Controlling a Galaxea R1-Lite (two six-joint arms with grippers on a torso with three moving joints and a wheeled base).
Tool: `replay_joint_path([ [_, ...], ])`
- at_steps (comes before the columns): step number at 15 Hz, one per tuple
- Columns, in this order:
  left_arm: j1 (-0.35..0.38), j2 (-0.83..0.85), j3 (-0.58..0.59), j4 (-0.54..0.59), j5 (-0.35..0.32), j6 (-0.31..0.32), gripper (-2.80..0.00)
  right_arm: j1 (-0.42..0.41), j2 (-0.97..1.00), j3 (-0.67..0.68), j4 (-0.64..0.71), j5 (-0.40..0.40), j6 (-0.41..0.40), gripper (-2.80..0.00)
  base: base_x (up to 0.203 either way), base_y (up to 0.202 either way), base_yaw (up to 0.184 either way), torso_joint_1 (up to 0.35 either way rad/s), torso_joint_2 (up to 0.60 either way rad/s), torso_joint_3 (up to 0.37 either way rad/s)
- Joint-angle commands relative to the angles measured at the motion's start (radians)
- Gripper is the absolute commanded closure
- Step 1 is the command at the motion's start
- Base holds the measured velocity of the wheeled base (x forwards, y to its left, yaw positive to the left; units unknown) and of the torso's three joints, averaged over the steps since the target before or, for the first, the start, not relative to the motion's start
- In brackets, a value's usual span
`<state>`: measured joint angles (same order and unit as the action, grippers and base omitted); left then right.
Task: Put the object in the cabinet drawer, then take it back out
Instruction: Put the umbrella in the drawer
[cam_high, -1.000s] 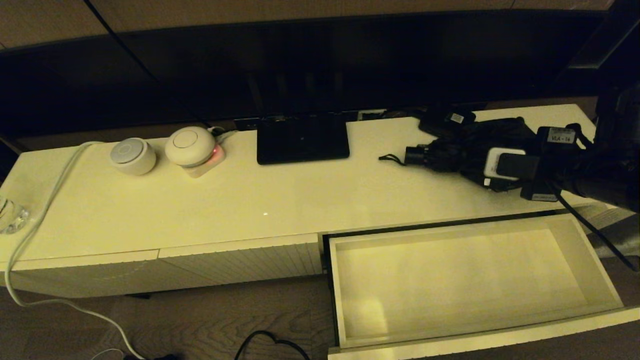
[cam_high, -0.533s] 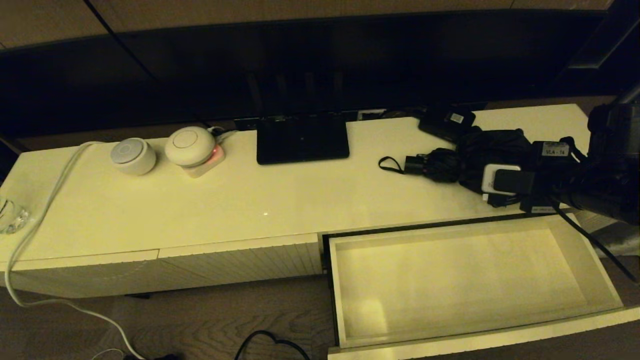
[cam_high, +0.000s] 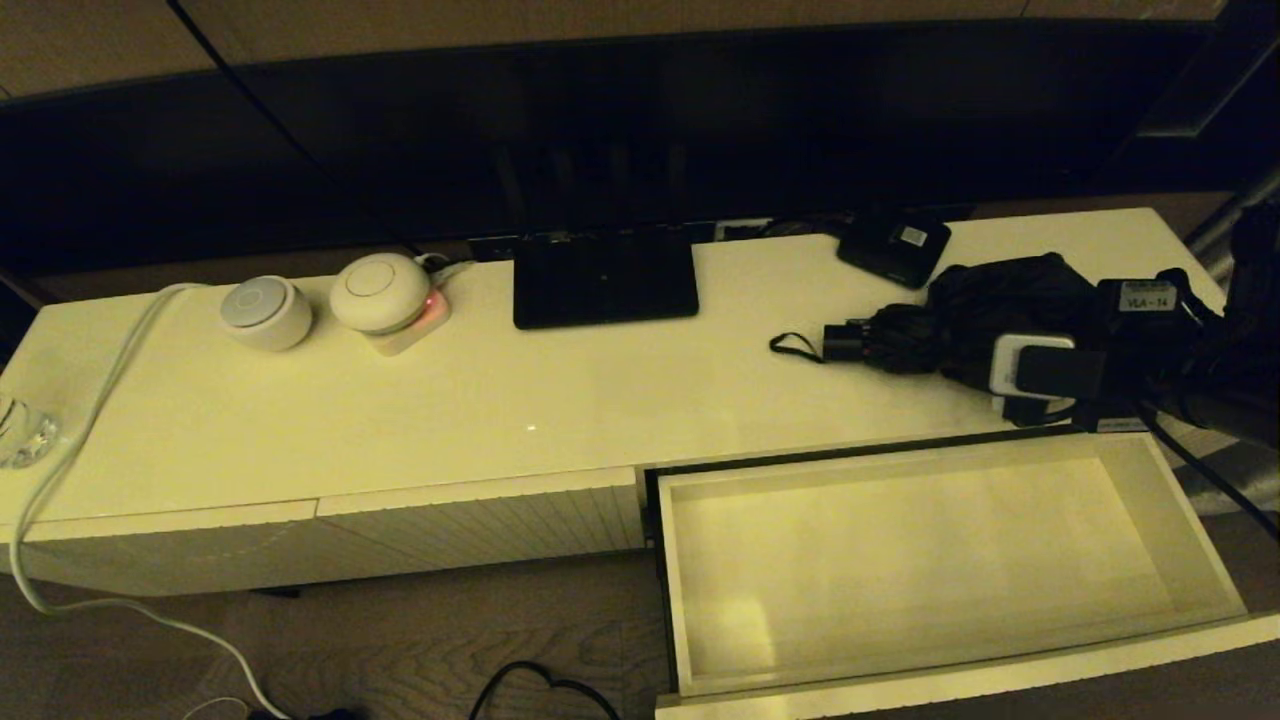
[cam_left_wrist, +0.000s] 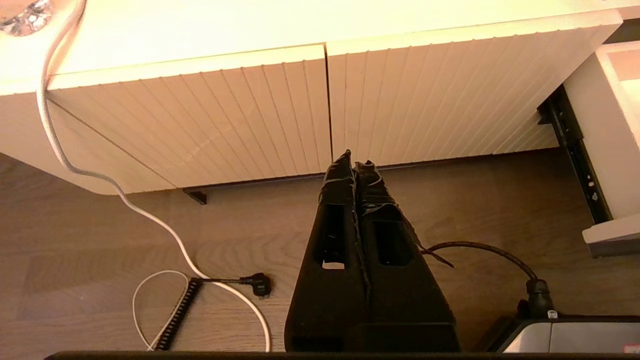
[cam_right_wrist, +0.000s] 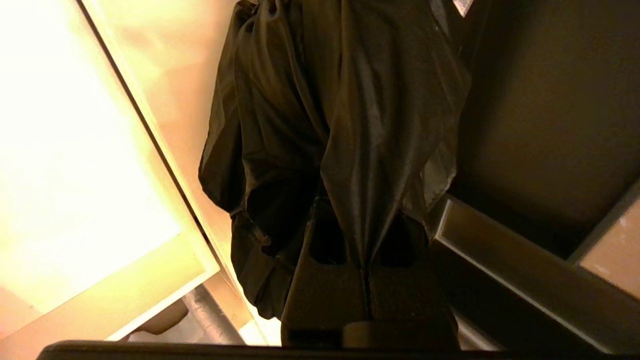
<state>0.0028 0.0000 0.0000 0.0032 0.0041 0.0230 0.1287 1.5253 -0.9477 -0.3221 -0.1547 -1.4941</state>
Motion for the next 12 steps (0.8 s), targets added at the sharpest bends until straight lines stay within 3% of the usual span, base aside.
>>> replay_joint_path([
  [1,0.0,0.0,0.003,0.0,0.001,0.0,0.0,-0.002,0.004,0.019,-0.004,0.004,-0.002,-2.8,0.0,0.0,0.0,0.0,0.0,0.0],
  [7,0.0,0.0,0.003,0.0,0.001,0.0,0.0,-0.002,-0.011,0.011,-0.072,0.008,0.001,-2.8,0.0,0.0,0.0,0.0,0.0,0.0],
  [12,0.0,0.0,0.003,0.0,0.001,0.0,0.0,0.013,-0.3,0.102,0.011,0.08,-0.01,-2.8,0.0,0.0,0.0,0.0,0.0,0.0],
])
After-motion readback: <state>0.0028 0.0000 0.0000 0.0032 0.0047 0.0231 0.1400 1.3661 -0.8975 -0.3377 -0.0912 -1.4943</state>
